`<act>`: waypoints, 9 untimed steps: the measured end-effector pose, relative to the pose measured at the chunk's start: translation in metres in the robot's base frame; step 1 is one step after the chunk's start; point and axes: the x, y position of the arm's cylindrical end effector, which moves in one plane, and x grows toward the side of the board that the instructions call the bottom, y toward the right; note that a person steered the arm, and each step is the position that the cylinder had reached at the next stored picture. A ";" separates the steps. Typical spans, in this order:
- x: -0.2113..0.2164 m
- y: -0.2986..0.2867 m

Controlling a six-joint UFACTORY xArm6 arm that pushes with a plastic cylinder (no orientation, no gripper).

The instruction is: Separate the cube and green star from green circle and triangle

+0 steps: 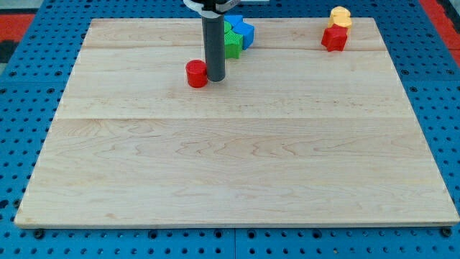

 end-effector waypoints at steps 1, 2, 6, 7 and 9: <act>-0.015 0.012; -0.028 0.014; -0.051 0.102; -0.067 0.102; -0.107 0.102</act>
